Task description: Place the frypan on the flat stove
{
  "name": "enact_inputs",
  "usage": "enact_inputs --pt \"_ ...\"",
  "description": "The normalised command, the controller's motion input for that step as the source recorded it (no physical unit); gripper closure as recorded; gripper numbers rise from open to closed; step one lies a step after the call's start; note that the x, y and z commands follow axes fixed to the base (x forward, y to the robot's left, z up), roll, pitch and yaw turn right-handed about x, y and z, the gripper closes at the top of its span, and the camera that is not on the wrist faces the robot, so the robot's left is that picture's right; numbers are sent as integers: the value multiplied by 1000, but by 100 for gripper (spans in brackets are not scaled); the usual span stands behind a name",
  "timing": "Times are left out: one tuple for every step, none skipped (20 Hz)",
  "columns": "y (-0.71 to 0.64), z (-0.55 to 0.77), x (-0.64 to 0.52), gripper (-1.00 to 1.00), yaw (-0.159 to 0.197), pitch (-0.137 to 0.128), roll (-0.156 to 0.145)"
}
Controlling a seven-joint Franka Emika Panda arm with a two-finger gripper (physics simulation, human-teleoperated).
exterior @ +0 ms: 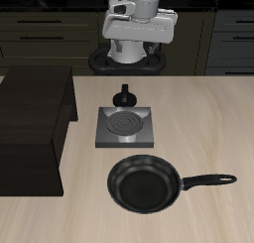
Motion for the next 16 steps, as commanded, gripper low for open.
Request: enact_inputs --pt "-278 50 386 -100 -21 17 -135" --pt "58 -10 -78 -100 0 0 0" --pt "-159 147 642 -100 -88 13 -13" --pt "-173 51 568 -100 -21 14 23" --pt "-197 76 494 -100 -93 35 -37" --pt "-118 80 562 -100 -31 -86 69" --pt "-94 96 173 -100 113 -39 -149" --pt "-297 40 784 -100 -156 -58 35" --pt "-189 -87 613 -100 -78 117 3" --pt "21 4 -75 -100 0 0 0" --pt "-322 -73 797 -100 -39 88 -148" --pt "3 -8 587 -100 19 -45 61" --pt "-183 -135 649 -100 -15 145 -58" --pt "-89 -10 295 -100 -62 36 -49" --pt "-2 75 810 -100 80 -75 33" --pt "-43 -37 439 -100 25 63 16"
